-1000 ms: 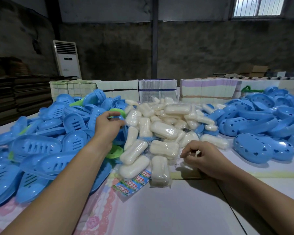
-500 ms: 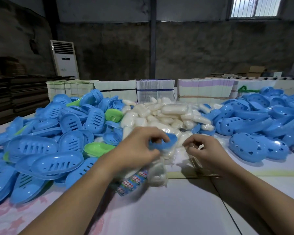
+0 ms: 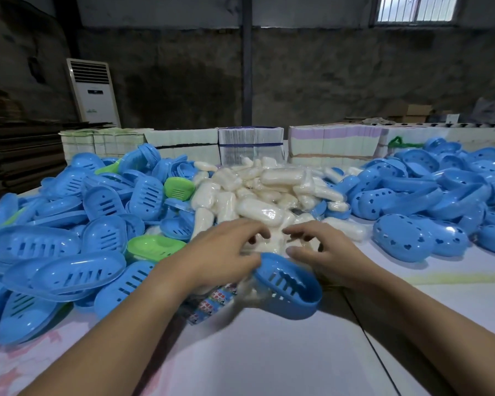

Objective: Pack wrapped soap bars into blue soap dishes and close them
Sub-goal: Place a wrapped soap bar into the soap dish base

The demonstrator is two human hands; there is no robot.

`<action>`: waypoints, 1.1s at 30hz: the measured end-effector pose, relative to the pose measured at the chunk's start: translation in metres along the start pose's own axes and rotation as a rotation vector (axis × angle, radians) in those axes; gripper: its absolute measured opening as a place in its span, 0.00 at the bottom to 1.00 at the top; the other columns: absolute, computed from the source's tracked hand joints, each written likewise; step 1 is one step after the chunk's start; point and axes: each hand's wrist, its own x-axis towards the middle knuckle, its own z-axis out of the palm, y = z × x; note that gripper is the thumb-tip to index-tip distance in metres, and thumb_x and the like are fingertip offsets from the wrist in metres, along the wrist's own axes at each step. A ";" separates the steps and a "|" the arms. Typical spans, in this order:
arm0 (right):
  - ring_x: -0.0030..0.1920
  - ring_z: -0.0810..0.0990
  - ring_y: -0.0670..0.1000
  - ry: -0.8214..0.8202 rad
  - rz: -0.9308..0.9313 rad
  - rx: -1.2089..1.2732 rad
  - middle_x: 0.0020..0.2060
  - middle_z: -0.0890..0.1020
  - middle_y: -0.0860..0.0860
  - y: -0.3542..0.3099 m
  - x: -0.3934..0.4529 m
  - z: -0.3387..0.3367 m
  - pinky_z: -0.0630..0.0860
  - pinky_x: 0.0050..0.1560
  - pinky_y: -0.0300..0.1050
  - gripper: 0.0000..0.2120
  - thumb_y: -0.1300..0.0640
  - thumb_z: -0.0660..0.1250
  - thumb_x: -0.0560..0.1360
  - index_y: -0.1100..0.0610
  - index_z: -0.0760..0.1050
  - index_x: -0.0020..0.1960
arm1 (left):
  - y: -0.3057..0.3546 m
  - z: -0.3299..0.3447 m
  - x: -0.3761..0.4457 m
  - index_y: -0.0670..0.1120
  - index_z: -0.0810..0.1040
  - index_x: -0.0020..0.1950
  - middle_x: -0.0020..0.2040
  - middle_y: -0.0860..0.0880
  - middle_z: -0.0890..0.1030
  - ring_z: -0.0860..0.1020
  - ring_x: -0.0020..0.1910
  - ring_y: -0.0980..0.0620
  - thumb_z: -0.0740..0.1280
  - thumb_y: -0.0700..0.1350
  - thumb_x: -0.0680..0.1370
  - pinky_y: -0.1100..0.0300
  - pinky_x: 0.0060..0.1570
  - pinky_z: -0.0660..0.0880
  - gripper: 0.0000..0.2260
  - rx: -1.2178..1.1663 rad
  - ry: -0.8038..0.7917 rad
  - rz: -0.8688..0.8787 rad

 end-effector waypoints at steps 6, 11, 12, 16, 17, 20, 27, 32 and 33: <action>0.57 0.66 0.38 -0.232 0.005 -0.097 0.59 0.70 0.39 0.000 -0.001 0.005 0.65 0.52 0.32 0.36 0.35 0.74 0.65 0.34 0.65 0.70 | -0.005 -0.001 0.005 0.59 0.78 0.61 0.50 0.56 0.78 0.75 0.47 0.58 0.64 0.46 0.77 0.57 0.53 0.75 0.15 0.008 -0.119 -0.044; 0.53 0.71 0.38 -0.232 0.037 -0.108 0.54 0.74 0.40 0.001 0.000 -0.004 0.68 0.47 0.28 0.31 0.55 0.75 0.70 0.34 0.66 0.65 | -0.001 0.020 0.013 0.55 0.78 0.64 0.59 0.55 0.76 0.71 0.59 0.55 0.60 0.41 0.80 0.57 0.59 0.70 0.16 -0.064 0.117 -0.010; 0.52 0.73 0.40 -0.235 0.052 -0.108 0.53 0.75 0.40 0.001 0.000 -0.006 0.69 0.46 0.28 0.31 0.56 0.75 0.70 0.35 0.67 0.66 | -0.002 0.025 0.015 0.57 0.75 0.68 0.63 0.55 0.74 0.67 0.62 0.54 0.60 0.40 0.79 0.57 0.61 0.69 0.20 -0.003 0.108 -0.012; 0.44 0.76 0.45 -0.201 0.098 -0.111 0.44 0.78 0.42 0.001 0.000 -0.009 0.74 0.43 0.36 0.28 0.59 0.75 0.70 0.39 0.71 0.64 | -0.012 0.030 0.024 0.58 0.64 0.78 0.74 0.55 0.69 0.62 0.67 0.49 0.63 0.41 0.78 0.53 0.67 0.66 0.29 0.120 0.012 -0.062; 0.42 0.77 0.44 -0.192 0.112 -0.091 0.41 0.79 0.42 0.001 0.000 -0.010 0.75 0.43 0.38 0.28 0.60 0.75 0.70 0.39 0.72 0.63 | -0.016 0.029 0.027 0.58 0.64 0.78 0.73 0.54 0.70 0.63 0.66 0.48 0.63 0.43 0.79 0.51 0.67 0.67 0.28 0.117 0.032 -0.069; 0.38 0.78 0.39 -0.191 0.134 -0.095 0.37 0.80 0.38 0.004 0.000 -0.013 0.75 0.39 0.39 0.28 0.60 0.75 0.70 0.35 0.70 0.59 | -0.024 0.027 0.033 0.58 0.67 0.76 0.69 0.52 0.72 0.64 0.61 0.48 0.67 0.49 0.79 0.52 0.61 0.67 0.26 0.151 0.054 -0.079; 0.41 0.76 0.35 -0.074 0.165 -0.143 0.36 0.80 0.34 0.010 0.001 -0.009 0.73 0.41 0.39 0.19 0.60 0.72 0.71 0.38 0.74 0.52 | -0.028 0.023 0.030 0.53 0.70 0.58 0.53 0.54 0.74 0.68 0.58 0.50 0.69 0.54 0.76 0.53 0.53 0.64 0.14 0.126 0.090 -0.070; 0.39 0.78 0.44 0.041 0.154 -0.074 0.35 0.81 0.45 0.005 0.000 -0.009 0.74 0.39 0.37 0.17 0.63 0.68 0.71 0.43 0.78 0.53 | -0.004 0.019 0.016 0.57 0.71 0.53 0.47 0.54 0.77 0.72 0.48 0.54 0.71 0.53 0.77 0.54 0.47 0.67 0.10 -0.170 0.369 -0.008; 0.39 0.79 0.46 0.098 0.160 0.016 0.36 0.81 0.47 0.003 0.001 -0.011 0.75 0.42 0.40 0.17 0.64 0.67 0.72 0.44 0.79 0.53 | 0.004 0.017 0.016 0.57 0.73 0.53 0.47 0.55 0.79 0.75 0.46 0.54 0.73 0.52 0.76 0.56 0.46 0.72 0.11 -0.366 0.396 -0.028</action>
